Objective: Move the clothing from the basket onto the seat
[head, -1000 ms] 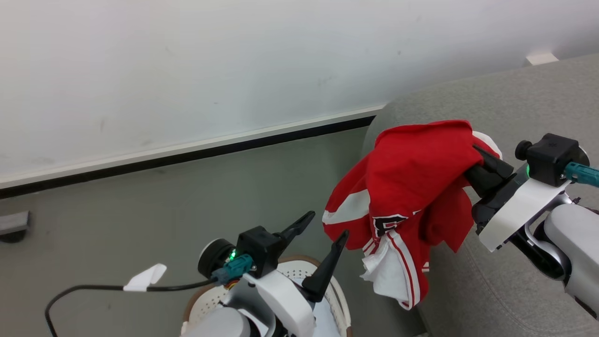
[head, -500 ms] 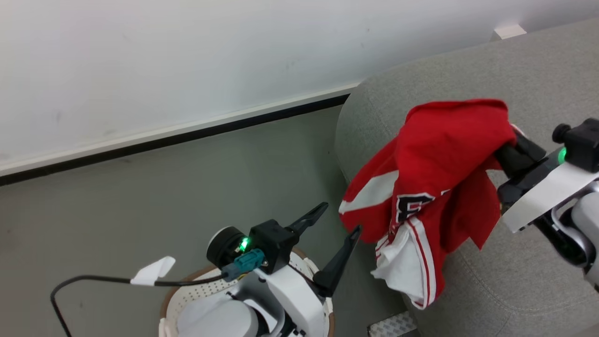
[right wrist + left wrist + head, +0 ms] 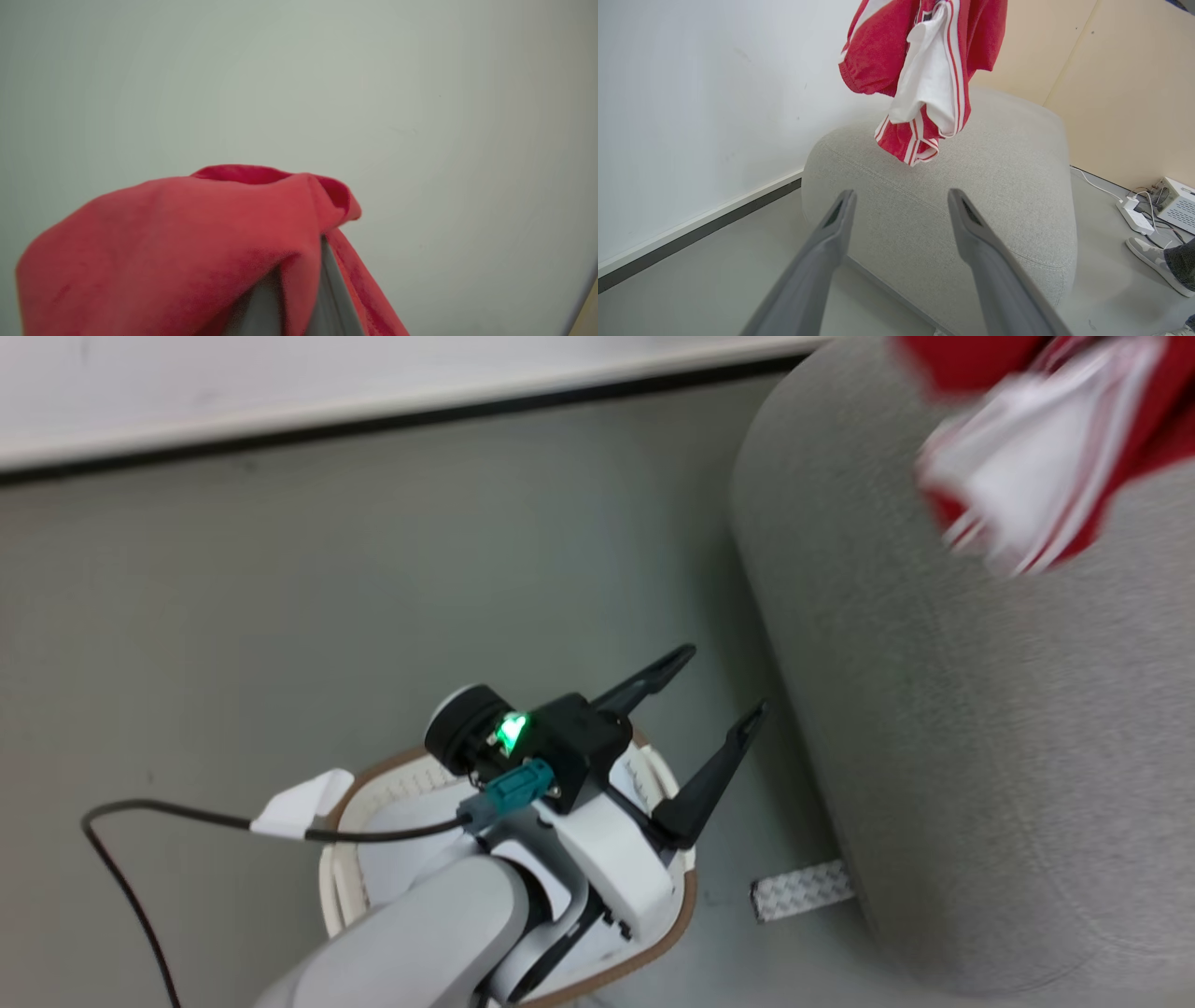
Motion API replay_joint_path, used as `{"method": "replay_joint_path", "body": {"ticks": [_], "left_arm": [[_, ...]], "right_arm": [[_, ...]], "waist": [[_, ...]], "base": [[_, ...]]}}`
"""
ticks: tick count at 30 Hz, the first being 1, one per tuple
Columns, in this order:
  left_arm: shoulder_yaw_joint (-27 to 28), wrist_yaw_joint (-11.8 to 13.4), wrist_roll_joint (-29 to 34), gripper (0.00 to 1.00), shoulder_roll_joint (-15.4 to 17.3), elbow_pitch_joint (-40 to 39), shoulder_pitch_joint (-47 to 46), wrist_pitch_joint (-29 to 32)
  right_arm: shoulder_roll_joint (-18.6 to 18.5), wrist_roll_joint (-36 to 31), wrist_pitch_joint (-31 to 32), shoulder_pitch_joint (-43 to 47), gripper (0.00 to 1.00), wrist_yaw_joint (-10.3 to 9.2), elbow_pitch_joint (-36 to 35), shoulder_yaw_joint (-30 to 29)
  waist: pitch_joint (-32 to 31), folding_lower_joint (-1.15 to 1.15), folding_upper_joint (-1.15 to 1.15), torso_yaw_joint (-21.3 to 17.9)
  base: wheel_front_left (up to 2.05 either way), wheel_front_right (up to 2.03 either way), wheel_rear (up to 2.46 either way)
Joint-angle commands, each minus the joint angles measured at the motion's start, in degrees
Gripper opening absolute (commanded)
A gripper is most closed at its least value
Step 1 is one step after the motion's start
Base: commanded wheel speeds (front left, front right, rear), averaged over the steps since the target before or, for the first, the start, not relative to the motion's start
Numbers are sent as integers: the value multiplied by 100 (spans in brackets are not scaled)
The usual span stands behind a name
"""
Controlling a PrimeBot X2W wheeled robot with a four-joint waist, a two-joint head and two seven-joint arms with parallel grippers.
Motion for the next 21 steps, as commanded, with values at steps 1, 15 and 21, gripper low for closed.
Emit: {"method": "replay_joint_path", "body": {"ticks": [1, 15, 21], "left_arm": [[29, -17, 104, 100, -3, -7, -105, 1], [148, -14, -67, 100, -316, 255, -301, -381], [75, -94, -122, 100, -347, 519, -180, -559]], "right_arm": [[-65, -95, -19, -261, 0, -14, 148, -163], [-655, -2478, -17, -1413, 0, -14, 3432, -2795], [-225, -3195, -18, -112, 10, -14, 3556, -4105]], "waist": [[522, -1, 0, 348], [1589, -1, 0, 948], [1588, -1, 0, 1044]], "base": [[0, 0, 0], [0, 0, 0], [0, 0, 0]]}}
